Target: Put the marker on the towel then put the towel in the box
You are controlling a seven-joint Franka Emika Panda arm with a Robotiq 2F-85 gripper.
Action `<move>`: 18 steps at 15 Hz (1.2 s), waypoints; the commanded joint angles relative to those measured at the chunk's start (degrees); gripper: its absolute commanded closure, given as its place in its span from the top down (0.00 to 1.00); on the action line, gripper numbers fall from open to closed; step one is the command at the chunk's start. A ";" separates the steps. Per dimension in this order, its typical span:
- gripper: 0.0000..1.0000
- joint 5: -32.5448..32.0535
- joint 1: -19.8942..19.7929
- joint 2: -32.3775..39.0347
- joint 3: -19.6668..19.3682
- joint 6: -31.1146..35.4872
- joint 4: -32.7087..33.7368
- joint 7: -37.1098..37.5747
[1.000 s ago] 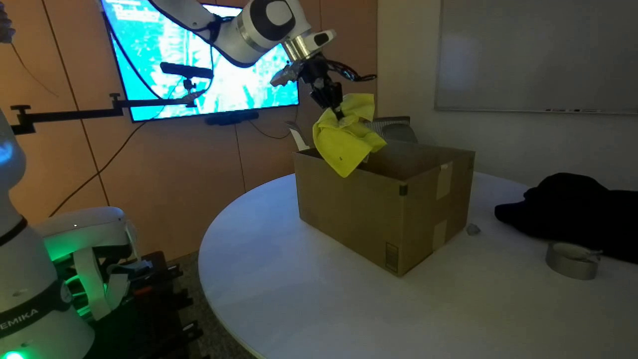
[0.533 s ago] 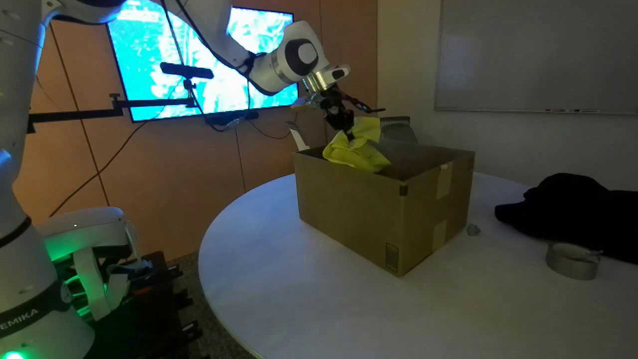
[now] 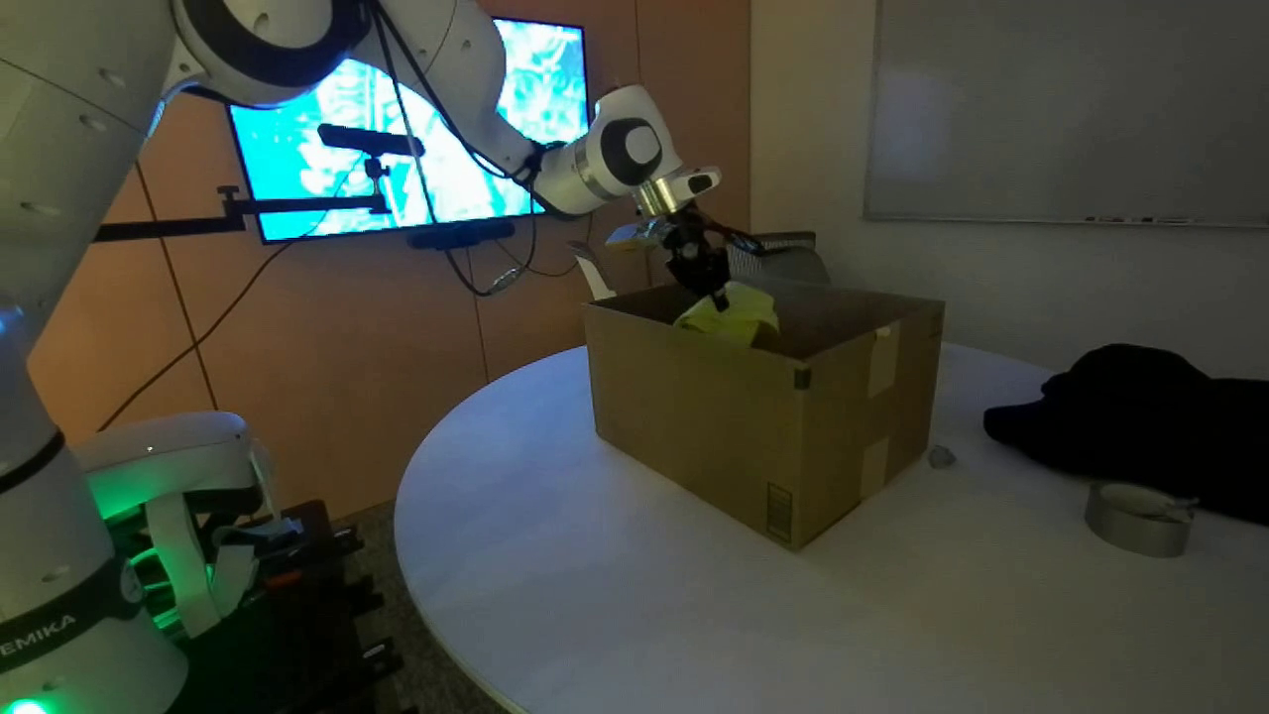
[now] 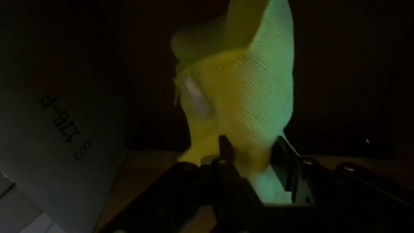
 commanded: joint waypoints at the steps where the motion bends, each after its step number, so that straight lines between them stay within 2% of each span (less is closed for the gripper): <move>1: 0.69 1.80 -0.21 -0.43 -0.72 -2.60 1.85 -5.68; 5: 0.98 2.32 -1.85 -6.21 -0.70 -2.39 -4.15 -9.84; 6: 1.00 2.62 -2.43 -9.16 -0.67 -2.29 -7.35 -10.52; 9: 1.00 4.19 -4.07 -17.65 -0.19 -4.43 -16.82 -12.48; 18: 1.00 7.07 -6.13 -41.74 1.31 -7.36 -45.40 -10.17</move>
